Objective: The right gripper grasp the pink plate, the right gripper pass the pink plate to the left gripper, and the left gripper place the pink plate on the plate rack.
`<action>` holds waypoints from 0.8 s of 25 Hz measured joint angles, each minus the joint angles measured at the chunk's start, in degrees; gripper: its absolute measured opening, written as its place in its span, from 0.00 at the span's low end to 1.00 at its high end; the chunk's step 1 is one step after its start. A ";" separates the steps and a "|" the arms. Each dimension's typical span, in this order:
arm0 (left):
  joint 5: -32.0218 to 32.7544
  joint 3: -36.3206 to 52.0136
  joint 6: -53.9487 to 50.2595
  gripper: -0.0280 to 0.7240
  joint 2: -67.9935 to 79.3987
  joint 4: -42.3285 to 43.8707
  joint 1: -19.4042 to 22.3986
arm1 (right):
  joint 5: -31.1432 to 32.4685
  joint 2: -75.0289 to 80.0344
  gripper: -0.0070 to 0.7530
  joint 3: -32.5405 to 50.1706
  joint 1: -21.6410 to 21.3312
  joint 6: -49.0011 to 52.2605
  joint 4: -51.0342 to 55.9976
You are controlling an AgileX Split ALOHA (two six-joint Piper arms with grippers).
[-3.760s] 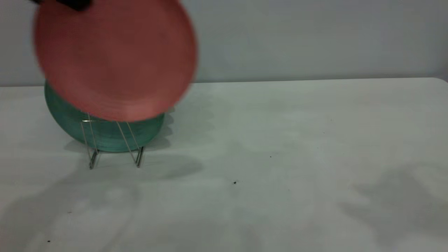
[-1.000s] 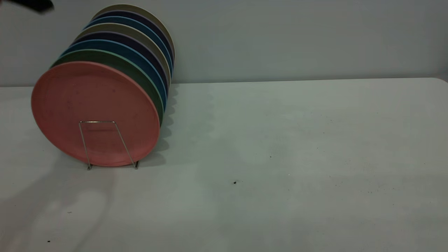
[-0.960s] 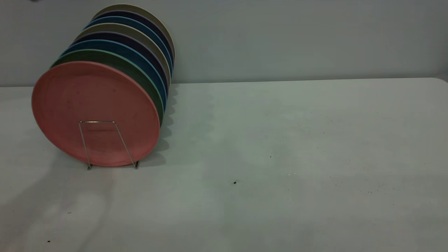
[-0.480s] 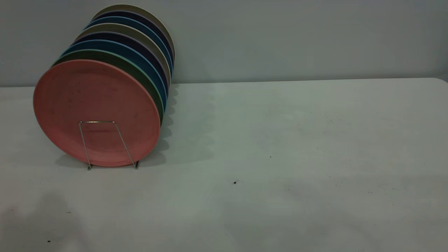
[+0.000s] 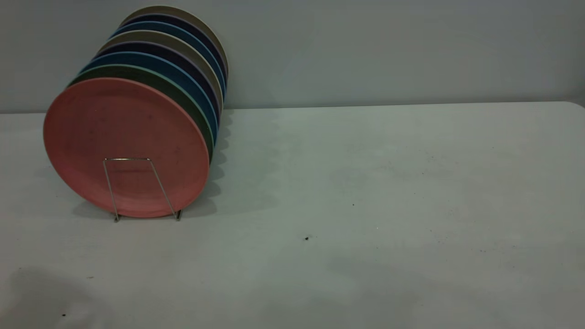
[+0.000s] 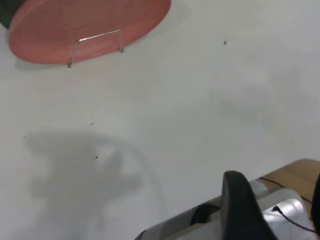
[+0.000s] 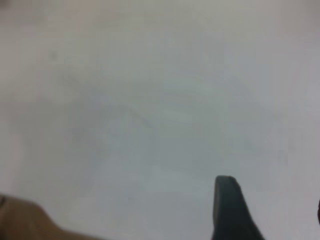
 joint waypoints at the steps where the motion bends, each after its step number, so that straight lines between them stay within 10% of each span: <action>1: 0.00 0.00 0.00 0.54 -1.04 0.14 0.00 | 0.06 -0.69 0.57 0.00 0.00 0.11 -0.07; 20: 0.05 23.40 -4.83 0.54 -36.67 12.24 0.00 | 0.18 -0.97 0.57 0.00 3.41 0.19 -0.18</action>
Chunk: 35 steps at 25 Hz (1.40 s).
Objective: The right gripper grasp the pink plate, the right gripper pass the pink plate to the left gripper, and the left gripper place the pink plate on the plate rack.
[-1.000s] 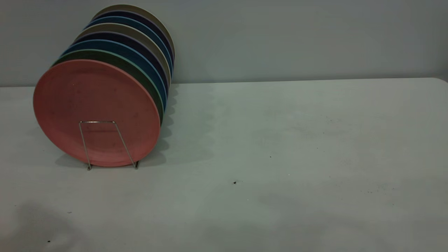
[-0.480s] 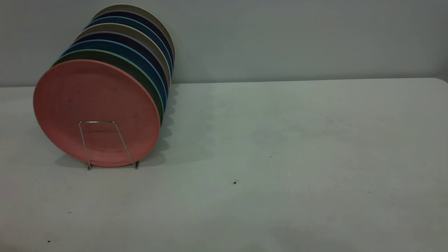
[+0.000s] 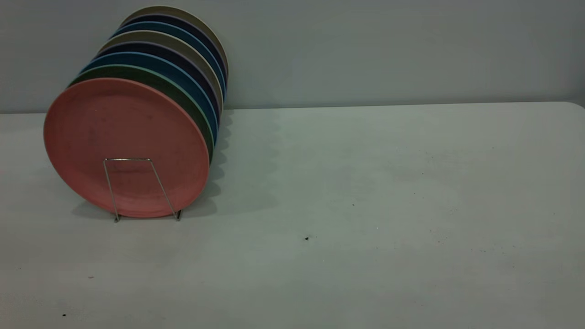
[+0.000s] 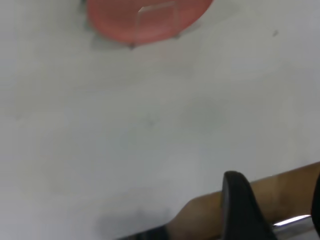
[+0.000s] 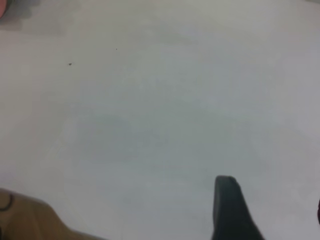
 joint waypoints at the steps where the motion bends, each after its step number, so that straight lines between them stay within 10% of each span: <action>1: 0.00 2.12 -0.73 0.54 -2.38 1.34 0.00 | 0.00 0.00 0.57 0.00 0.00 0.00 0.00; 12: -1.53 18.73 -4.55 0.54 -15.83 5.58 0.00 | 0.00 0.00 0.57 0.00 0.00 0.05 0.00; 35: -2.40 18.87 -4.72 0.54 -24.37 5.58 3.66 | 0.01 0.00 0.57 0.00 -6.36 0.05 0.05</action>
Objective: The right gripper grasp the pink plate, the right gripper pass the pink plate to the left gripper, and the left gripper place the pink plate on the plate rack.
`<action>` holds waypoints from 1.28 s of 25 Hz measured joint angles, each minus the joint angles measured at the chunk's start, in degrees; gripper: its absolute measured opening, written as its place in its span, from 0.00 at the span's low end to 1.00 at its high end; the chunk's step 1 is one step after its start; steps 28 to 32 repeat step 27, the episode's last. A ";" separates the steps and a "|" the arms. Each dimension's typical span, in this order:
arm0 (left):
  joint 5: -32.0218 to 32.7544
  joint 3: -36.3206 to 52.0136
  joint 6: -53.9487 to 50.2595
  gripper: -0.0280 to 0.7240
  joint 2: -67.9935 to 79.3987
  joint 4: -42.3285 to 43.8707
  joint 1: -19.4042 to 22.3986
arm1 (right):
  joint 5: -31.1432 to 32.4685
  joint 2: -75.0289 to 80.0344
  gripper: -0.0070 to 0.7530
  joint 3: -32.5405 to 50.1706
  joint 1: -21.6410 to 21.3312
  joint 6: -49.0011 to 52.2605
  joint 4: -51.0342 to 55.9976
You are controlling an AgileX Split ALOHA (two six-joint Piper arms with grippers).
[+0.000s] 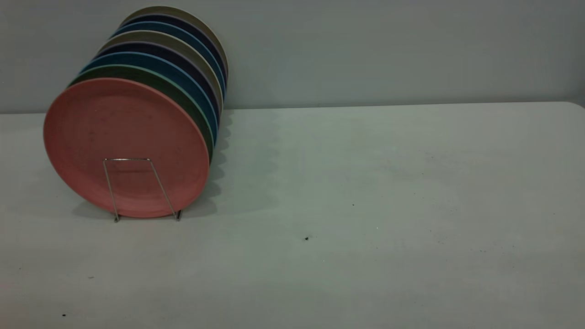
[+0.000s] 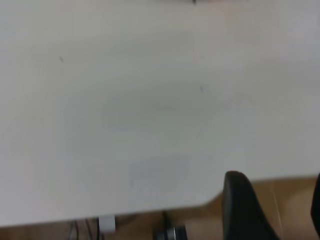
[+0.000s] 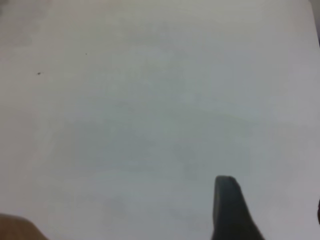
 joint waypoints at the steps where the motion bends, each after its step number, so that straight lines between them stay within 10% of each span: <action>1: 0.07 0.00 0.00 0.54 -2.22 0.00 0.20 | 0.00 0.00 0.57 0.00 0.00 0.00 0.00; 32: 0.29 0.00 -0.12 0.54 -6.70 0.00 0.25 | 0.05 -0.11 0.57 0.00 0.00 0.00 0.00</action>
